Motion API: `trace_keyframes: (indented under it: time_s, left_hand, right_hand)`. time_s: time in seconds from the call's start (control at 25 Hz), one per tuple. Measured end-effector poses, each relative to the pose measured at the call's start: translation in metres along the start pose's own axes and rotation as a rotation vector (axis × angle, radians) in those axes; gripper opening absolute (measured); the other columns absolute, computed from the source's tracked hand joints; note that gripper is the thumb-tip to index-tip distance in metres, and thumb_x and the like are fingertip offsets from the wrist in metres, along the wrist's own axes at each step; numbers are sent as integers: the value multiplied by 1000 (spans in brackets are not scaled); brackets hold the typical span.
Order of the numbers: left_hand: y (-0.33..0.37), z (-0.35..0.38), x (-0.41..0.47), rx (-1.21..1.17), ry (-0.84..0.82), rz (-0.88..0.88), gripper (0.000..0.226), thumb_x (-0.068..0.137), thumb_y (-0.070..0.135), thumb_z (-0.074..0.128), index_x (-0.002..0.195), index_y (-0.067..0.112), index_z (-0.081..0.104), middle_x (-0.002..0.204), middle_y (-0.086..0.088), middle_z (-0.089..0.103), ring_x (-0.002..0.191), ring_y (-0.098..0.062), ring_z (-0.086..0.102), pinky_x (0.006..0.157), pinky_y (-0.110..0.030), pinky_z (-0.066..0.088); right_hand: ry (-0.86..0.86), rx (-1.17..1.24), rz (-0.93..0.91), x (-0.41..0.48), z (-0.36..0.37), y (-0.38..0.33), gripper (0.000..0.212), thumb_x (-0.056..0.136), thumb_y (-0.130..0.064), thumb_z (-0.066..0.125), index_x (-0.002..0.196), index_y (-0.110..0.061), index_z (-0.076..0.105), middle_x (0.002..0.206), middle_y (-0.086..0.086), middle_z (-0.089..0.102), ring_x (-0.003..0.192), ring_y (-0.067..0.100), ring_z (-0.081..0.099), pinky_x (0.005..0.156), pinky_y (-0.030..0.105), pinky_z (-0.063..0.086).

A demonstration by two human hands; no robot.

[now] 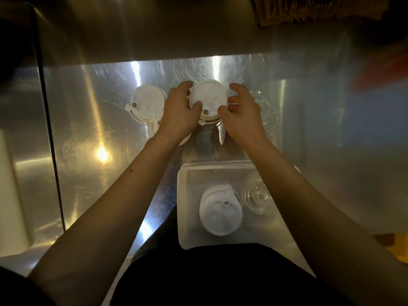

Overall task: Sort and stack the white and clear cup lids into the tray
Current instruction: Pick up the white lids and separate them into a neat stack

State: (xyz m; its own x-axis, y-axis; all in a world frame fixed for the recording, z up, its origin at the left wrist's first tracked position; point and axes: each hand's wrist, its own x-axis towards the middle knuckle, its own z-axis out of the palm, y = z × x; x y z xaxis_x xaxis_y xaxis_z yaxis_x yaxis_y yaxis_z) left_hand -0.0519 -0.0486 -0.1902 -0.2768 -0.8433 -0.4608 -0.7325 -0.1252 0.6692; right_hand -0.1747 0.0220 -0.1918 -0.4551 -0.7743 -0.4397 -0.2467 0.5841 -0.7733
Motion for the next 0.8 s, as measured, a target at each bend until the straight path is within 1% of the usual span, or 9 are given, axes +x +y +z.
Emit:
trace_keyframes:
  time_s: [0.08,0.24,0.4,0.44,0.52,0.64,0.68,0.76,0.8]
  left_hand:
    - [1,-6,-2,-18,49,-22,48,92,20,60,138,15,45,140,-8,51,123,-22,55,102,-31,44]
    - [0,-19,-13,-57,133,-10,44,92,20,63,134,15,51,138,-5,53,122,-20,55,105,-31,44]
    - [-13,-29,-26,-122,157,-20,45,89,17,65,133,13,53,137,-6,55,120,-19,57,101,-30,47]
    - [-15,-32,-30,-131,160,-25,45,89,16,64,133,12,54,136,-6,57,120,-18,57,102,-31,47]
    - [-17,-39,-34,-119,163,-20,43,90,13,63,132,10,56,134,-7,60,120,-19,58,106,-35,47]
    - [-18,-52,-32,-96,143,29,40,88,10,62,128,9,60,128,-8,64,117,-20,61,105,-40,49]
    - [-19,-56,-30,-99,121,40,40,87,8,62,127,9,61,128,-7,65,116,-20,61,104,-41,50]
    - [-20,-61,-27,-105,58,49,40,88,7,62,128,10,61,130,-6,63,117,-19,61,104,-40,50]
    - [-21,-63,-27,-106,25,54,40,89,7,62,129,11,60,132,-5,62,117,-19,61,104,-40,50]
  right_hand:
    - [13,48,25,-3,0,-4,53,88,-9,58,139,-13,44,128,11,61,112,22,61,78,12,47]
    - [-12,107,76,-12,4,-11,50,90,-14,58,139,-19,45,115,-2,55,102,14,60,86,32,58]
    - [-32,123,92,-23,7,-17,49,88,-15,60,136,-19,49,114,1,59,103,22,65,81,45,61]
    - [-36,105,89,-26,9,-18,48,88,-16,60,135,-18,50,113,3,61,102,23,66,84,47,60]
    - [-48,58,95,-29,14,-22,48,86,-18,61,133,-17,52,109,3,64,101,23,67,92,47,56]
    - [-79,110,154,-29,21,-24,55,77,-27,64,131,-21,53,101,0,66,99,27,69,91,51,56]
    - [-94,124,162,-29,24,-24,56,79,-28,64,133,-22,51,98,-2,65,98,26,69,90,51,57]
    - [-135,102,143,-32,24,-26,52,89,-27,63,138,-23,46,91,-11,59,92,20,69,88,43,59]
    - [-150,88,124,-32,24,-25,52,91,-28,62,140,-24,43,93,-10,60,90,18,69,85,40,60]
